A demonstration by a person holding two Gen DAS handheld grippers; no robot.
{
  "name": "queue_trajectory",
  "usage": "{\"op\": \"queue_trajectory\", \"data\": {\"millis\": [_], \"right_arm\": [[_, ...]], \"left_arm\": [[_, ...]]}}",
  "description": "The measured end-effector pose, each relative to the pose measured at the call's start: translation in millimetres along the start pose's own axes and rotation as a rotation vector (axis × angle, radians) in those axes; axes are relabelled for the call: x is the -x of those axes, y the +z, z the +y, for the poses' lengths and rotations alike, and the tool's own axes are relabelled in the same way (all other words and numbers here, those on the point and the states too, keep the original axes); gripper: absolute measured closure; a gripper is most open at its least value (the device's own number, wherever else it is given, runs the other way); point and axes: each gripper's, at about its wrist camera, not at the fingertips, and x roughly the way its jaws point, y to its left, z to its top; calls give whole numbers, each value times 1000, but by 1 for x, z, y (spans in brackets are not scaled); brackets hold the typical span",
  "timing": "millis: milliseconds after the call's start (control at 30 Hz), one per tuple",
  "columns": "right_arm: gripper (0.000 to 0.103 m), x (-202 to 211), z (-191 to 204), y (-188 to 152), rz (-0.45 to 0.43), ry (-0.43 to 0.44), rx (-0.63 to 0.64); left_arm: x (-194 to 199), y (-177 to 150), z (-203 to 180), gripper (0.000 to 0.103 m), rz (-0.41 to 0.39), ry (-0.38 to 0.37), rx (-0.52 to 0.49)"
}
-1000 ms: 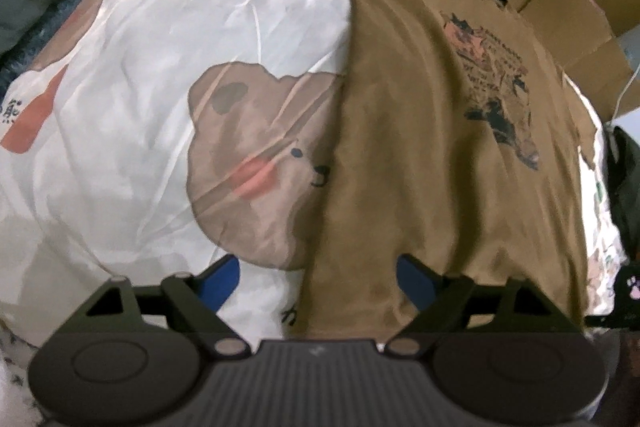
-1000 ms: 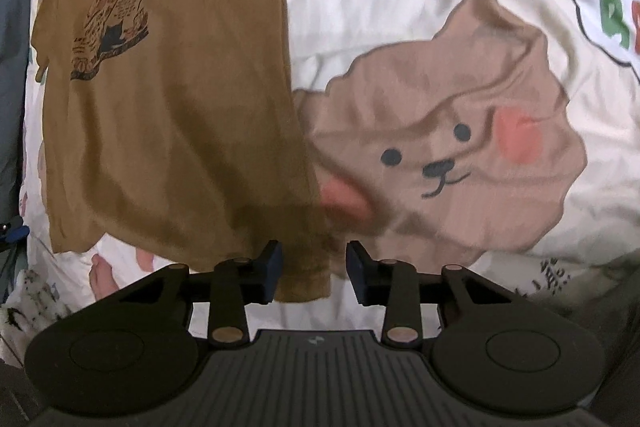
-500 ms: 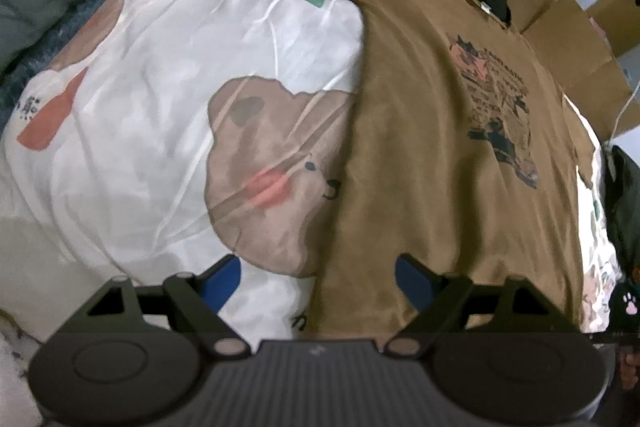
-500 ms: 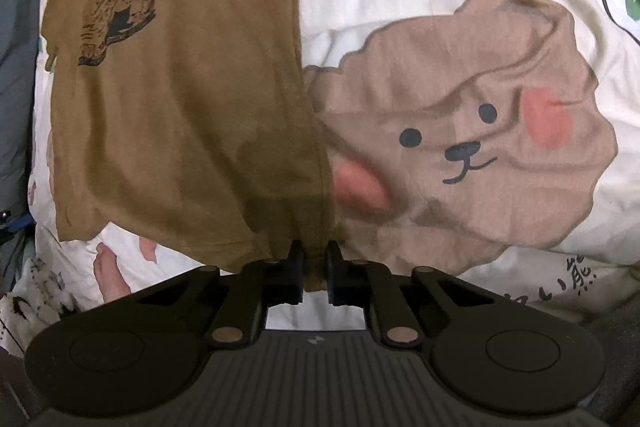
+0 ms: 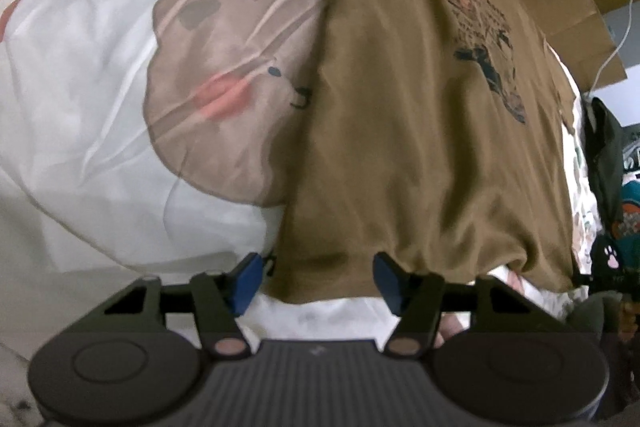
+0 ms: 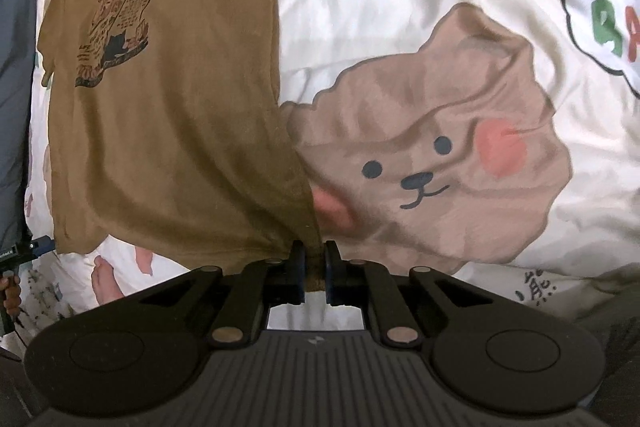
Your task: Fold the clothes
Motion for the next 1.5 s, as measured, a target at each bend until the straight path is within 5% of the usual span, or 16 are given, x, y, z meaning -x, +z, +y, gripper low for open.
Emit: {"op": "queue_trajectory", "data": {"millis": [367,700,833,900,1167,1500], "right_arm": [[95,37,-4,12,-118,-47,5],[95,39,-7,15,-120,-48,-6],[95,37,-5,11,-104,-40,-2],[95,34,-4,8,-93,-33,2],[95,25,2,-5,-45,-5,17],[95,14,9,-22,14,30,37]], "left_arm": [[4,2,5,39,4,-21,28],[-23,-2,7,49,33,0,38],[-27,-1,7,92,28,20,40],[-26,-1,6,95,26,18,35],[16,1,10,97,-21,-15,11],[61,15,6,98,-41,46,-26]]}}
